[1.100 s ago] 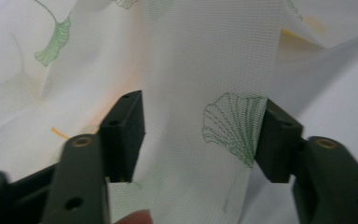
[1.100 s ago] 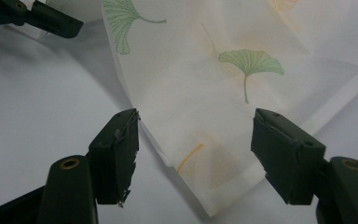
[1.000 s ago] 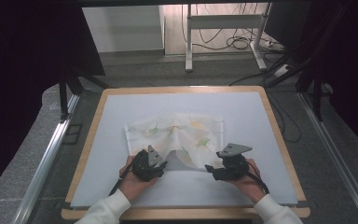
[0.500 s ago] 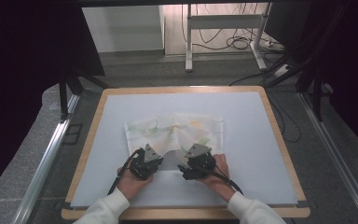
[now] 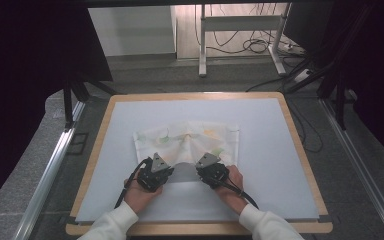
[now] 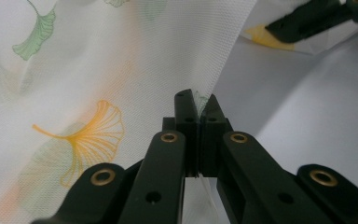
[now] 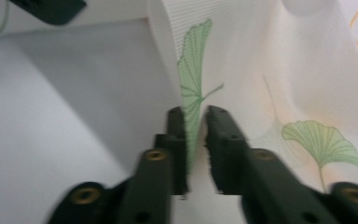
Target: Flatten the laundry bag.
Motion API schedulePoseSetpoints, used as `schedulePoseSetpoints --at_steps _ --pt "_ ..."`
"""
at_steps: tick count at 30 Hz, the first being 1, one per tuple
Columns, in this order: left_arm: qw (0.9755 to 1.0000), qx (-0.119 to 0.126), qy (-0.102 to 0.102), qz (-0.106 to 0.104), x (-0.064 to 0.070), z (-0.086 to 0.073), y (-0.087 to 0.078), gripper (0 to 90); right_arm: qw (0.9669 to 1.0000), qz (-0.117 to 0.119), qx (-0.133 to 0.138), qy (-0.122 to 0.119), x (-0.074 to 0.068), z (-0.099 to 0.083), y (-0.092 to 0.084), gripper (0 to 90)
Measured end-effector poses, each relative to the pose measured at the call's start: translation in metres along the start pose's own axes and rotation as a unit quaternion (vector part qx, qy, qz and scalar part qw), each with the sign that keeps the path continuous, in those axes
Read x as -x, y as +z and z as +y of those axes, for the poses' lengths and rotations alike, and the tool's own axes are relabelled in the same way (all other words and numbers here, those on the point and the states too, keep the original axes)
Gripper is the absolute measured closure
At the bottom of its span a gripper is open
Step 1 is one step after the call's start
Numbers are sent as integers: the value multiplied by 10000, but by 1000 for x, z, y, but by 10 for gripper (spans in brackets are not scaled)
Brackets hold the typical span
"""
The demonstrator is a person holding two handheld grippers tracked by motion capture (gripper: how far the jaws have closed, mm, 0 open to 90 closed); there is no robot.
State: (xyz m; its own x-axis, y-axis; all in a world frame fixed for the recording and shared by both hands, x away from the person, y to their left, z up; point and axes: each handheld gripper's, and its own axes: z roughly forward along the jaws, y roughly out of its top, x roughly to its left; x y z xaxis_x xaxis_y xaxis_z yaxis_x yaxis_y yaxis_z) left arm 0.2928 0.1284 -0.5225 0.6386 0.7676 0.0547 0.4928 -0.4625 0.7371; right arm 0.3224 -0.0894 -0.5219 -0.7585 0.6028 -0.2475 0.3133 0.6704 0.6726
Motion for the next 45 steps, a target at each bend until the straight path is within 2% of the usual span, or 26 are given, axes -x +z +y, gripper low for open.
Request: schedulePoseSetpoints --at_steps 1,6,7,9,10,11,14,15,16,17,19,20,23,24,25,26,27,29,31,32,35,37,38,39,42,45 --pt "10000 6 6 9 -1 0 -1 896 10000 -2 -7 -44 1 -1 -1 862" --pt "10000 54 37 -1 -3 0 -5 897 10000 -26 14 -95 8 -3 -9 883" --pt "9999 104 116 -8 -2 -1 -9 897 9999 -34 56 -84 14 -5 -19 884" --pt "9998 128 158 -24 -1 -1 -12 896 9999 -29 63 -72 16 -6 -22 885" --pt "9996 124 214 -140 1 -3 -16 895 9998 164 44 -69 21 -11 -33 884" --pt "9994 89 270 -211 3 -4 -18 895 9997 236 39 -86 21 -12 -36 884" --pt "9985 41 423 -352 8 -7 -24 895 9986 446 -74 -281 14 -20 -47 883" --pt "9970 -16 550 -539 13 -10 -31 894 9979 522 -120 -360 10 -24 -53 883" --pt "9970 -16 550 -539 13 -10 -31 893 9979 522 -120 -360 10 -24 -53 883" --pt "9955 -61 627 -703 20 -16 -37 892 9969 638 -165 -435 3 -30 -64 882" --pt "9945 -126 687 -785 25 -22 -40 892 9965 679 -173 -454 1 -33 -68 880" --pt "9941 -164 706 -808 27 -25 -40 889 9955 804 -207 -459 -5 -41 -76 868" --pt "9937 -263 741 -799 29 -31 -38 883 9948 905 -241 -399 -8 -46 -77 820" --pt "9939 -233 692 -831 28 -32 -37 856 9944 947 -300 -362 -9 -49 -75 723" --pt "9938 -188 594 -921 26 -34 -38 736 9934 1057 -326 -306 -8 -52 -73 642" --pt "9928 -215 569 -1032 25 -35 -40 665 9928 1143 -271 -245 -6 -53 -73 604" --pt "9915 -216 571 -1150 24 -36 -42 567 9915 1285 -171 -111 -3 -53 -75 540" --pt "9912 -65 605 -1172 23 -41 -51 407 9884 1509 96 148 4 -51 -84 466" --pt "9904 82 579 -1252 19 -42 -61 319 9838 1708 390 379 14 -50 -96 428" --pt "9905 224 526 -1248 16 -42 -67 312 9833 1712 470 409 19 -50 -100 419" --pt "9926 407 416 -1063 4 -37 -75 304 9868 1408 597 534 38 -48 -107 409" --pt "9940 528 216 -937 -9 -31 -75 312 9900 1147 580 582 51 -46 -103 424" --pt "9951 598 70 -790 -20 -25 -72 326 9913 1034 563 582 57 -45 -99 448" --pt "9955 607 31 -727 -24 -24 -70 358 9911 971 563 718 70 -44 -92 508" --pt "9972 510 -221 -497 -49 -12 -51 514 9923 762 508 839 90 -40 -76 650" --pt "9972 352 -456 -480 -64 -3 -24 697 9916 742 444 961 107 -28 -52 778"
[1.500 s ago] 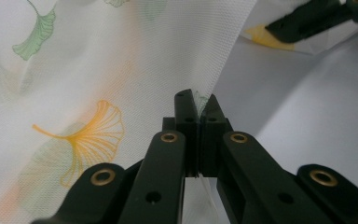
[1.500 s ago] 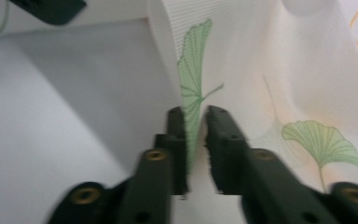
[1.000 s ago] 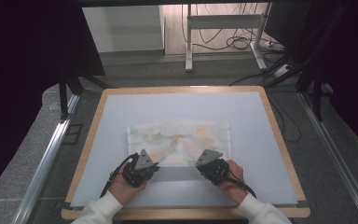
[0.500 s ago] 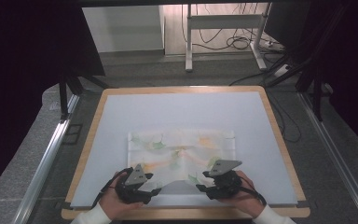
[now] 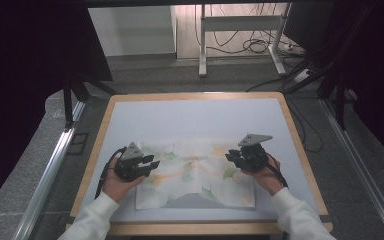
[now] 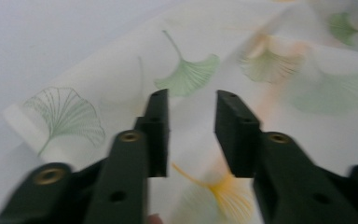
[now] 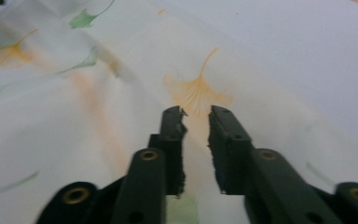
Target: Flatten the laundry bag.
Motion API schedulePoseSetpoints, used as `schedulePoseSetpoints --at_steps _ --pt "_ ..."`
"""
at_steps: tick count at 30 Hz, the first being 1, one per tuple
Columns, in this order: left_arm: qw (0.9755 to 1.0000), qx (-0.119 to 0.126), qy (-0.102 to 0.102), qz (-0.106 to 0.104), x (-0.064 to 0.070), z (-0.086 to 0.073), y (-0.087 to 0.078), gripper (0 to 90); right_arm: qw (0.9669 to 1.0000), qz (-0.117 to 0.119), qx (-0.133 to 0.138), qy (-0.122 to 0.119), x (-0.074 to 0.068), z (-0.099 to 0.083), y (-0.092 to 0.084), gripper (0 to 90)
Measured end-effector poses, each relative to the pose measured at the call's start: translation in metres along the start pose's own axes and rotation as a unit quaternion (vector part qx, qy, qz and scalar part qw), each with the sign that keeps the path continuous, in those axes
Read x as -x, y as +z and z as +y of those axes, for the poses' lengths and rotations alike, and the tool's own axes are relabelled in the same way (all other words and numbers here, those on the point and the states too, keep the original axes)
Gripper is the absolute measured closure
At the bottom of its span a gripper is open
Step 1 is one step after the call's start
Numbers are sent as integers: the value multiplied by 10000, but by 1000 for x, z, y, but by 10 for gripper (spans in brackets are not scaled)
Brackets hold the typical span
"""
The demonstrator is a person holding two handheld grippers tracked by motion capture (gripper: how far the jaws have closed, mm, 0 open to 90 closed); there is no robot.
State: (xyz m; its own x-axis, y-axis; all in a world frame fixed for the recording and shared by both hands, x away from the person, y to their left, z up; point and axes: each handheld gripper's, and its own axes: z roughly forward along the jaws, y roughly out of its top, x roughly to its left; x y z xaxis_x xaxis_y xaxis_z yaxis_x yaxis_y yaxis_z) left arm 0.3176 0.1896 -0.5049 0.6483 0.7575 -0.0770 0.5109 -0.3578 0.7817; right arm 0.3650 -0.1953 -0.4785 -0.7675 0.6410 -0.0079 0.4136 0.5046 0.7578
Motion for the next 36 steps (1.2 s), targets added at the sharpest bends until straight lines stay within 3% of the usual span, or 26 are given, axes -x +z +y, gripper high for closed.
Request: schedulePoseSetpoints --at_steps 1,2,5,6,9,10,12,21,25,26,30,33,34,36 --pt "10000 0 0 0 0 0 0 749 10000 21 -14 0 2 3 7 778" --pt "9999 -103 -61 -1 -4 3 12 777 10000 62 -50 10 2 6 13 829" --pt "9995 -295 10 85 -7 3 22 817 9999 9 -159 -13 3 8 24 850" --pt "9989 -432 -5 181 -13 1 30 820 9990 -277 -340 -10 7 6 37 851" --pt "9982 -523 -23 297 -19 -1 35 825 9980 -450 -408 160 17 3 43 859" --pt "9975 -593 -80 369 -26 -2 40 827 9967 -624 -408 330 30 0 47 866" --pt "9966 -681 -63 455 -32 -3 46 829 9957 -704 -492 359 38 -1 50 869" --pt "9972 -607 -284 340 -61 11 63 864 9934 -922 -587 350 63 0 64 892" --pt "9974 -585 -315 269 -66 14 67 865 9935 -889 -547 462 74 2 67 893" --pt "9974 -567 -402 197 -68 14 67 866 9936 -877 -487 510 76 2 68 893" --pt "9976 -562 -335 209 -66 12 63 833 9940 -871 -447 479 74 0 65 892" --pt "9989 -347 -281 140 -60 13 52 822 9957 -700 -255 552 68 2 55 882" --pt "9997 -156 -167 51 -51 15 34 816 9984 -441 -149 320 52 6 39 819" --pt "9999 -16 -129 -47 -40 12 20 804 9996 -247 -119 102 34 7 26 770"
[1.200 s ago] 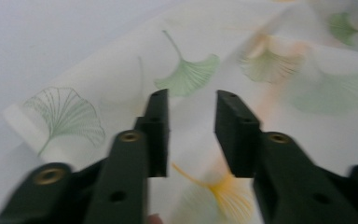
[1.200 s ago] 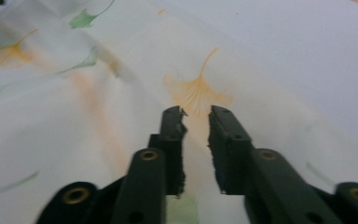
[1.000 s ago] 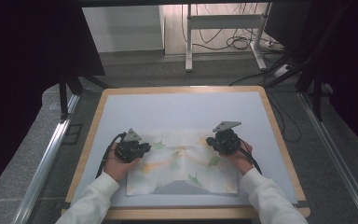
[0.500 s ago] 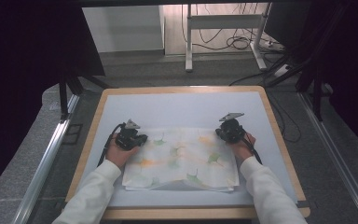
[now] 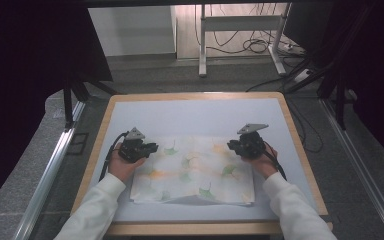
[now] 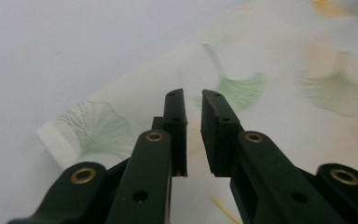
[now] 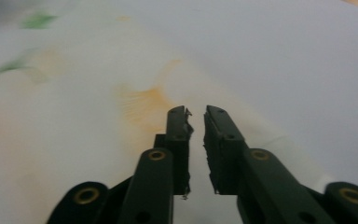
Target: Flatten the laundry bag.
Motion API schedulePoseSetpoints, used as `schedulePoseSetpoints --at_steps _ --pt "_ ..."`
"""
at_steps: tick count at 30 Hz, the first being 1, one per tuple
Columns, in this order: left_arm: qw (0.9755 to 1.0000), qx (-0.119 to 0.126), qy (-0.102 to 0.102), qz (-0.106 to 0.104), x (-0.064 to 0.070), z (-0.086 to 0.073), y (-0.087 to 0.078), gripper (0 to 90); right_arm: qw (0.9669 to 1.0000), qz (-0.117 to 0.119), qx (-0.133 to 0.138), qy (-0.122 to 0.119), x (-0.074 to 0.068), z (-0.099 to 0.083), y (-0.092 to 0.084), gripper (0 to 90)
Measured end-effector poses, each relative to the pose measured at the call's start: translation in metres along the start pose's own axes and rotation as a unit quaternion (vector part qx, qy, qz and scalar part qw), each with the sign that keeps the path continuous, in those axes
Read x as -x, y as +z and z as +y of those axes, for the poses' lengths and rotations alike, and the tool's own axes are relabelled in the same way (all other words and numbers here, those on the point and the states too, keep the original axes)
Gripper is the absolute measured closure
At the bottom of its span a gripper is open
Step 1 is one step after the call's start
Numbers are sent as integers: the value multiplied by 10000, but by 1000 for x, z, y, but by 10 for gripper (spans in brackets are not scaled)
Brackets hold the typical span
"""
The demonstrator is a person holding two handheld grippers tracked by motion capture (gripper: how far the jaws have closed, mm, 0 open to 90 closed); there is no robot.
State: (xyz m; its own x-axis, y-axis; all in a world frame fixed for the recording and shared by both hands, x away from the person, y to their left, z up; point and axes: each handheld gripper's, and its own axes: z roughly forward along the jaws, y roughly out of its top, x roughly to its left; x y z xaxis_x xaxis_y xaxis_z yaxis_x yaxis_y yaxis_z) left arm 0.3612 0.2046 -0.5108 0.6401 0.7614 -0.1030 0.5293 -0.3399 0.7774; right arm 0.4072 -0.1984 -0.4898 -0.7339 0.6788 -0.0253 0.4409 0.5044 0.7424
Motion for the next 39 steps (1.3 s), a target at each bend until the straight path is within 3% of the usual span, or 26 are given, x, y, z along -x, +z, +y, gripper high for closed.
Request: schedulePoseSetpoints --at_steps 2,4,6,8,10,12,16,20,25,33,36,39 --pt "10000 18 7 -79 5 -3 -6 773 9994 305 4 -153 -19 -2 -15 679" --pt "9998 26 -3 -205 20 -12 -16 724 9984 485 -6 -290 -37 -7 -27 576" --pt "9993 33 -60 -355 29 -20 -21 689 9967 697 -48 -403 -55 -14 -35 508" --pt "9993 -9 -95 -356 34 -24 -24 647 9952 824 -77 -526 -70 -21 -41 458" --pt "9995 -20 -104 -311 38 -26 -28 624 9946 877 -82 -553 -75 -23 -43 448" --pt "9994 -38 -170 -292 41 -28 -30 545 9927 1075 -49 -535 -86 -34 -48 417" --pt "9995 -199 -138 -222 48 -31 -27 417 9906 1211 -155 -611 -96 -40 -48 373" --pt "9993 -357 60 -113 55 -35 -24 394 9883 1297 -256 -757 -108 -41 -44 334" --pt "9993 -349 120 -115 61 -38 -27 386 9870 1261 -306 -952 -123 -42 -40 298" --pt "9994 -319 60 -155 59 -40 -28 375 9872 906 -396 -1251 -136 -45 -26 337" --pt "9994 -308 50 -160 59 -40 -29 375 9868 699 -402 -1407 -138 -45 -23 459" --pt "9994 -289 40 -207 59 -40 -30 378 9865 713 -346 -1432 -137 -44 -24 742"
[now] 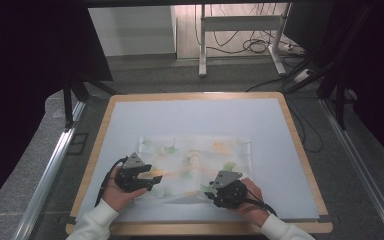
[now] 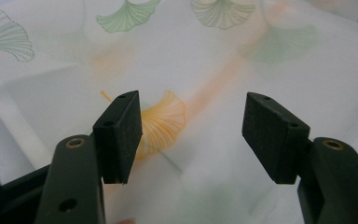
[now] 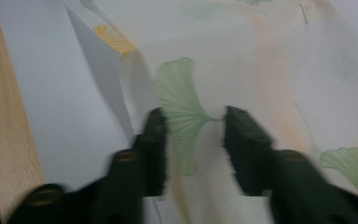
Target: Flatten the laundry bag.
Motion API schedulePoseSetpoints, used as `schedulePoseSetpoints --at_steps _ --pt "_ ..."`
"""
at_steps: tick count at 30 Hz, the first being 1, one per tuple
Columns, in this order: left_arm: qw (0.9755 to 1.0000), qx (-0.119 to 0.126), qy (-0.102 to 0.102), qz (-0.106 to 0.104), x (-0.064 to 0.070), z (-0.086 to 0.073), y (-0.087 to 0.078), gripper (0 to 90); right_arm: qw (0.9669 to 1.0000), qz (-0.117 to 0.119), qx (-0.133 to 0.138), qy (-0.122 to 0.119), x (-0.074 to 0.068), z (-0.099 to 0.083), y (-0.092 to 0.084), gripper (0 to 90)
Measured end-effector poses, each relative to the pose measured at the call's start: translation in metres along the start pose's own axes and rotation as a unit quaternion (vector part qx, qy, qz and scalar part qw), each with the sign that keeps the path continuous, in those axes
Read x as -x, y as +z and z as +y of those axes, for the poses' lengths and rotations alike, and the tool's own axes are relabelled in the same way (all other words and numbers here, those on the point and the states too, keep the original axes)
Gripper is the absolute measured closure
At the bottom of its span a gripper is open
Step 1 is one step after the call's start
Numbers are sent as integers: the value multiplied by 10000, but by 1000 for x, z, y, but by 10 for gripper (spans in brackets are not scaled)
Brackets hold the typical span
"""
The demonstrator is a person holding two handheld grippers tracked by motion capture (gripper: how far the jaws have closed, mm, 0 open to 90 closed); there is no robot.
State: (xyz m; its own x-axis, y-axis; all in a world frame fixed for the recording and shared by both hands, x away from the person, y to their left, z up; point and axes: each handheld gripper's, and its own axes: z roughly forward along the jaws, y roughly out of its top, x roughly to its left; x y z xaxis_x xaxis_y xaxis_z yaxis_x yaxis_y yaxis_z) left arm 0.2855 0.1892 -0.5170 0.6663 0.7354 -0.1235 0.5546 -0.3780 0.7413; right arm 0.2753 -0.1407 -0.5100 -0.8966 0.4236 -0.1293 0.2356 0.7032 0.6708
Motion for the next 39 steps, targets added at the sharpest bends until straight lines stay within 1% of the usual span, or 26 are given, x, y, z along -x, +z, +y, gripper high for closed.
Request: schedulePoseSetpoints --at_steps 1,2,3,8,10,11,12,14,16,18,19,21,22,24,25,28,29,31,32,33,38,39 --pt "10000 7 -1 -24 1 0 0 381 10000 33 32 17 1 1 -1 818" --pt "10000 16 -2 -44 1 0 -1 383 10000 47 73 3 3 2 -2 868" --pt "10000 26 -4 -70 3 0 -1 386 9999 75 111 25 5 3 -4 888" --pt "9998 74 78 -175 12 -2 -7 391 9997 59 229 92 14 16 -9 892" --pt "9994 120 135 -292 17 -3 -10 407 9995 82 268 159 19 21 -8 892" --pt "9990 131 204 -373 20 -3 -12 420 9993 105 279 221 23 24 -7 892" --pt "9984 137 267 -483 24 -4 -14 444 9990 104 307 296 28 28 -6 892" --pt "9958 60 424 -810 31 -5 -15 529 9980 134 405 475 38 33 -5 892" --pt "9936 -52 589 -967 40 -8 -13 611 9971 139 475 580 47 38 -5 892" --pt "9917 -203 679 -1072 49 -10 -7 694 9969 110 504 596 52 42 -6 892" --pt "9916 -304 741 -1016 52 -11 -3 725 9969 109 503 594 54 44 -6 892" --pt "9930 -425 856 -692 56 -12 6 782 9970 91 494 592 56 45 -6 892" --pt "9936 -453 844 -594 55 -11 10 809 9971 84 492 583 57 46 -5 892" --pt "9940 -527 803 -525 50 -9 17 865 9972 65 472 572 59 47 -5 892" --pt "9942 -552 759 -518 47 -8 18 888 9972 68 468 579 59 47 -5 892" --pt "9953 -612 556 -503 39 -10 21 898 9971 67 471 601 62 46 -5 892" --pt "9948 -674 583 -496 37 -11 21 899 9971 60 473 599 63 46 -5 891" --pt "9951 -653 547 -510 37 -13 20 899 9968 57 487 635 66 46 -6 892" --pt "9951 -650 560 -495 38 -14 20 899 9966 47 492 655 68 47 -6 891" --pt "9946 -681 628 -472 38 -14 19 899 9965 31 496 675 70 48 -6 891" --pt "9952 -637 505 -544 37 -15 19 898 9959 30 525 735 81 57 -6 891" --pt "9949 -653 518 -564 36 -15 19 898 9959 38 526 731 83 58 -6 892"
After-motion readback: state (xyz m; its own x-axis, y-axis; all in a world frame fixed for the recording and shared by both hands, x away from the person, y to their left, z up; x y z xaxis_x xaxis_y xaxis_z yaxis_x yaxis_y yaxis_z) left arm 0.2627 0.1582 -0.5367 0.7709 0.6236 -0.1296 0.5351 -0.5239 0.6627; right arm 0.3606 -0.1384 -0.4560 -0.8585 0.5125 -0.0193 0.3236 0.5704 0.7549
